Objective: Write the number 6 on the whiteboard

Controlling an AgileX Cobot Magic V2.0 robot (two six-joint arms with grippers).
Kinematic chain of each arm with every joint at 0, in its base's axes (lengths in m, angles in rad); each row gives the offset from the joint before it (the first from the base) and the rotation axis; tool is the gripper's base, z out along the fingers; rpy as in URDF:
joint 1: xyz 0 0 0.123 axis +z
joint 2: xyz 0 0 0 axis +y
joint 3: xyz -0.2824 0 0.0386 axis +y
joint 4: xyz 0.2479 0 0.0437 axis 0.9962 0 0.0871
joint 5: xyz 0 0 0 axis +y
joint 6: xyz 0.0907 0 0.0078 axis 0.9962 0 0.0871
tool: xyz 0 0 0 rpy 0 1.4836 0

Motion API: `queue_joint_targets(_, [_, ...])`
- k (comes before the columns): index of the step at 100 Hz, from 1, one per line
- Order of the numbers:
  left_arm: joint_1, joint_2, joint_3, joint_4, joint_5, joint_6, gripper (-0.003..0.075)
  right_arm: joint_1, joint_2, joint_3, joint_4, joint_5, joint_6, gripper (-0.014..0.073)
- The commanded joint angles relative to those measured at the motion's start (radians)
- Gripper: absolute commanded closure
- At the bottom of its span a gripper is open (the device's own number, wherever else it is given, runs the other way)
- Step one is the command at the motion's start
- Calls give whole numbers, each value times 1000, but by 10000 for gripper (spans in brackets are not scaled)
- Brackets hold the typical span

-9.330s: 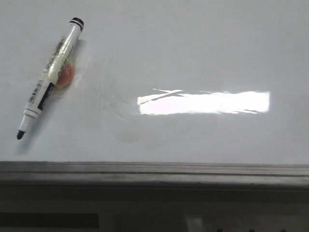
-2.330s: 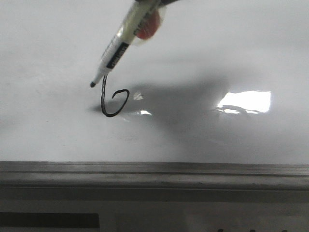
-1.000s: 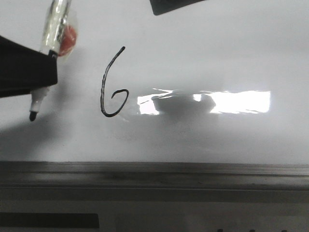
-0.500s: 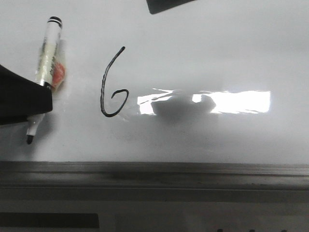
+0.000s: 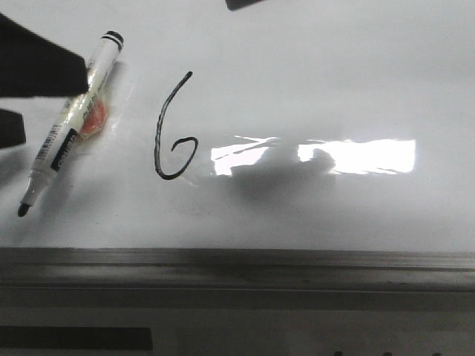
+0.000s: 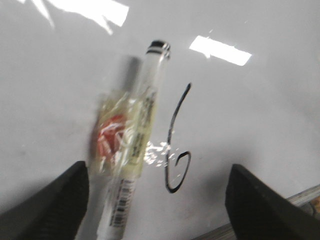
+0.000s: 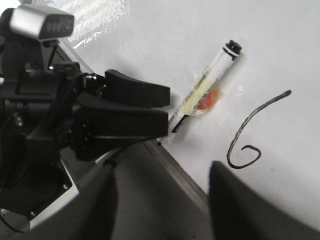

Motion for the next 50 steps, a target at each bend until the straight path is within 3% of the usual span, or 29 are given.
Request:
queue_joint_targets(1, [1,-81,-26,31,-66,26,391,-7,-49,-29,-16,-45,-11,568])
queue_joint_targets(4, [1,-108,-26,31,-62,33,484,-7,-63,-27,-26,-43,-11,659])
queue_joint_targets(11, [1,-173,-26,41,-51,43,732,-7,-100,-15,-45,-49,-11,655])
queue_joint_targets(24, [1,-289,-22,67,-33,98,741,-6,-199,49,-115,-90,-11,656])
queue_joint_targets(37, [1,-398,21,217,-33,116,741,-6,-351,166,-187,-188,-11,656])
queue_joint_targets(50, [1,-503,82,229,-33,116,741,-6,-513,287,-235,-243,-11,656])
